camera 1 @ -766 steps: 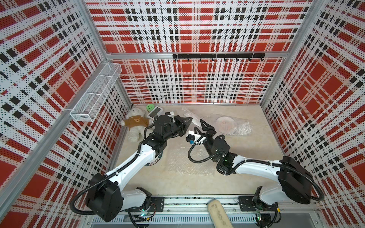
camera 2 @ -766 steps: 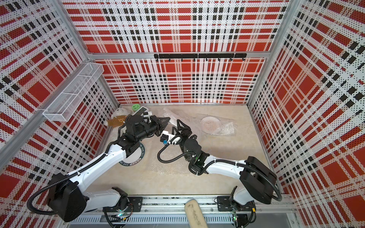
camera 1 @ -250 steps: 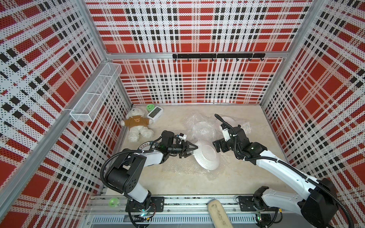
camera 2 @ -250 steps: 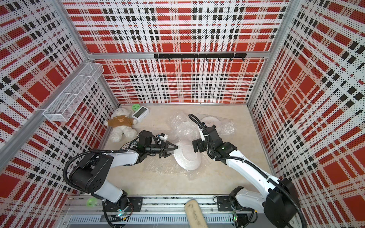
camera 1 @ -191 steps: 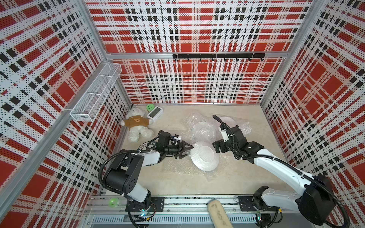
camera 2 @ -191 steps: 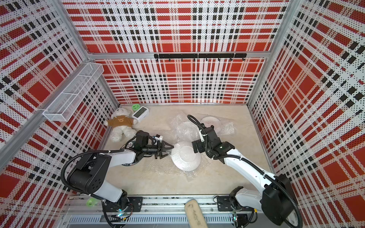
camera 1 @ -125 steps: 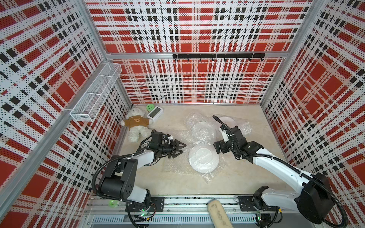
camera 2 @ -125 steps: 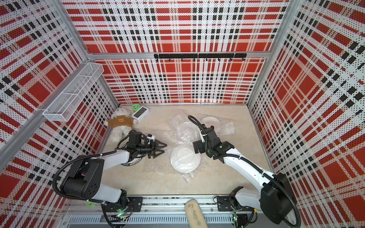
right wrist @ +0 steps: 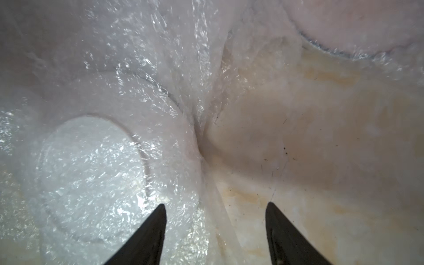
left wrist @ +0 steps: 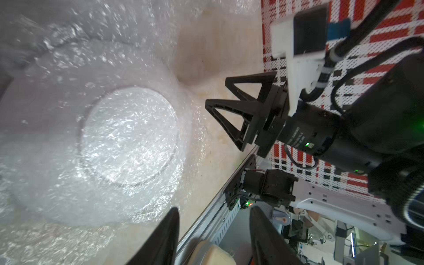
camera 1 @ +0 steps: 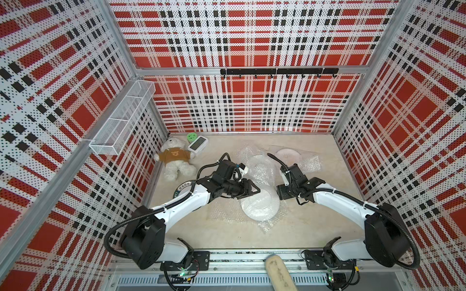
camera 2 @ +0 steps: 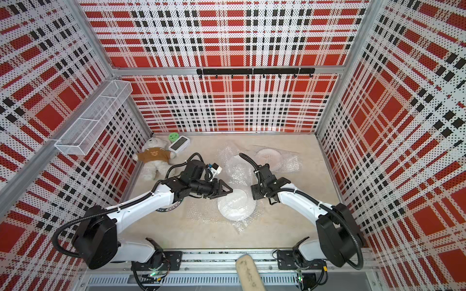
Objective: Unpack dinner plates from bubble wrap
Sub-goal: Place the bubble wrap at the center of the board, then unwrap the bubble wrap.
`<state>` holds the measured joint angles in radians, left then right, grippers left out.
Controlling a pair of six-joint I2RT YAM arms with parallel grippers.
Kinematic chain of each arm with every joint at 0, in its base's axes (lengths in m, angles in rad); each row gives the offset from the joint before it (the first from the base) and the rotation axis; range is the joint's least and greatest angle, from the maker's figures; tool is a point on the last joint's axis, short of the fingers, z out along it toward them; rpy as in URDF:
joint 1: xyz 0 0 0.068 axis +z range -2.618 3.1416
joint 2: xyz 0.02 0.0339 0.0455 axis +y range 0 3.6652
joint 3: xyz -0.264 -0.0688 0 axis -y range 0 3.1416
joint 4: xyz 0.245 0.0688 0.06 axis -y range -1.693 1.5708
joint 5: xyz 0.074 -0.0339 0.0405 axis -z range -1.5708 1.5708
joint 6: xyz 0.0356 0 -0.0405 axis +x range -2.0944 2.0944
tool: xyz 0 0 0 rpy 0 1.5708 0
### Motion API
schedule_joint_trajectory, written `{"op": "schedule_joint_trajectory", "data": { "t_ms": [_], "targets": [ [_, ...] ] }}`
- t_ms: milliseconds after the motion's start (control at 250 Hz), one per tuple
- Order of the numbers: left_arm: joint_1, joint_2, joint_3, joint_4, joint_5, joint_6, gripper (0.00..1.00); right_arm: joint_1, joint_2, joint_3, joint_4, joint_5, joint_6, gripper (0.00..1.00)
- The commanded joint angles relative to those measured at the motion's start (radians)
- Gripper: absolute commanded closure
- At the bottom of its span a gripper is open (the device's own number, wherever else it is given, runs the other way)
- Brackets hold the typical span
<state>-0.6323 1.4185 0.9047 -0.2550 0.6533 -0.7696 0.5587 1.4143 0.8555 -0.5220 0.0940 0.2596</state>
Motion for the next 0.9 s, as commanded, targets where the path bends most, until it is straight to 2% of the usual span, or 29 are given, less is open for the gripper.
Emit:
{"op": "schedule_joint_trajectory", "data": {
  "t_ms": [0,180,288,492,668,820,896],
  "targets": [
    [-0.042,0.079,0.004,0.034,-0.073,-0.023,0.55,-0.004,0.038,0.026,0.028,-0.034,0.011,0.35],
    [-0.086,0.174,0.019,0.102,-0.119,-0.07,0.77,-0.003,0.1,0.04,0.048,-0.067,0.0,0.41],
    [-0.089,0.212,0.016,0.123,-0.12,-0.079,0.81,-0.004,0.129,0.048,0.069,-0.046,-0.003,0.45],
    [-0.089,0.269,0.021,0.111,-0.116,-0.053,0.82,-0.005,0.183,0.084,0.077,-0.014,-0.017,0.55],
    [-0.086,0.29,0.014,0.083,-0.135,-0.025,0.82,-0.003,0.226,0.106,0.076,-0.011,-0.038,0.68],
    [-0.079,0.304,0.013,0.056,-0.148,-0.005,0.83,-0.004,0.225,0.099,0.074,-0.019,-0.039,0.7],
    [-0.072,0.31,0.009,0.053,-0.149,-0.001,0.84,-0.003,0.238,0.097,0.077,-0.006,-0.043,0.76]
  ]
}}
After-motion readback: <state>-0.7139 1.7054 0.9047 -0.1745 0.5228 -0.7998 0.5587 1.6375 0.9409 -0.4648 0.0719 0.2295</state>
